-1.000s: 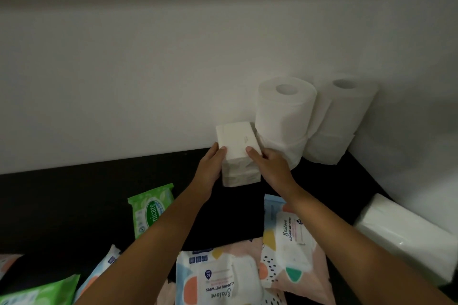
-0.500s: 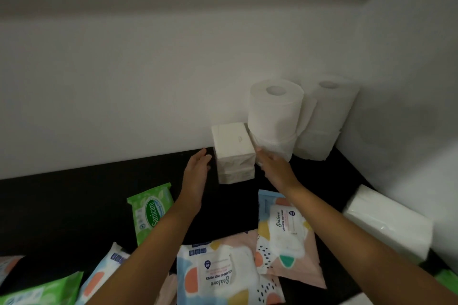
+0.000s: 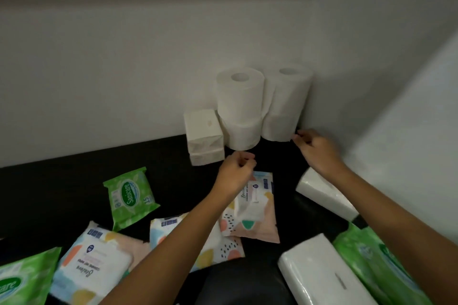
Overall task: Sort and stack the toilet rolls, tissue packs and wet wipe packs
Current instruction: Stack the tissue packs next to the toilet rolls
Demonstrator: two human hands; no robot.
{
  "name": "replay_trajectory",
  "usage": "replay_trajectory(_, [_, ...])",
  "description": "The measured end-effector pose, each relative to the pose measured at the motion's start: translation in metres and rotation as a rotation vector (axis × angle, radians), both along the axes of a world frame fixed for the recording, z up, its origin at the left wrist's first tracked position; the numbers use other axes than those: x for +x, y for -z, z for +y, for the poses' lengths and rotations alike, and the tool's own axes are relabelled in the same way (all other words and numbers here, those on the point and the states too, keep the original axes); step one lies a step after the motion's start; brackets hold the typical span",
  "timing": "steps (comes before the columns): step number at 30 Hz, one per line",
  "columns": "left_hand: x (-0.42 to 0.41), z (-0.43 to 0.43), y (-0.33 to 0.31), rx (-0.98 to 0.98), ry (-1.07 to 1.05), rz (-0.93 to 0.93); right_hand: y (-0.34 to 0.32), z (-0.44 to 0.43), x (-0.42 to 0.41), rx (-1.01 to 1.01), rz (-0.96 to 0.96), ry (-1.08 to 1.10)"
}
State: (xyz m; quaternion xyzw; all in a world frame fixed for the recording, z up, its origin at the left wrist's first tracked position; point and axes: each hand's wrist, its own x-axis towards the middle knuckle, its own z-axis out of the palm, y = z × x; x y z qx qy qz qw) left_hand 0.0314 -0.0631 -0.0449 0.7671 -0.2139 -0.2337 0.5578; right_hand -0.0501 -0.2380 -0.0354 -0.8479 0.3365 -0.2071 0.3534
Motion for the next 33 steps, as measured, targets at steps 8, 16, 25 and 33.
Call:
replay_trajectory(8, [-0.047, -0.058, 0.022, 0.278, 0.234, 0.26, 0.018, -0.044, -0.052, -0.018, 0.348, -0.07])
replay_trajectory(16, [-0.069, -0.083, 0.037, 0.256, 0.263, 0.368, 0.025, -0.059, -0.061, 0.033, 0.488, -0.172])
replay_trajectory(25, [-0.074, -0.092, 0.048, 0.193, 0.254, 0.326, 0.042, -0.056, -0.057, 0.034, 0.515, -0.124])
replay_trajectory(33, [-0.061, -0.078, 0.045, -0.061, 0.114, 0.338, 0.016, -0.043, -0.051, 0.106, 0.241, -0.09])
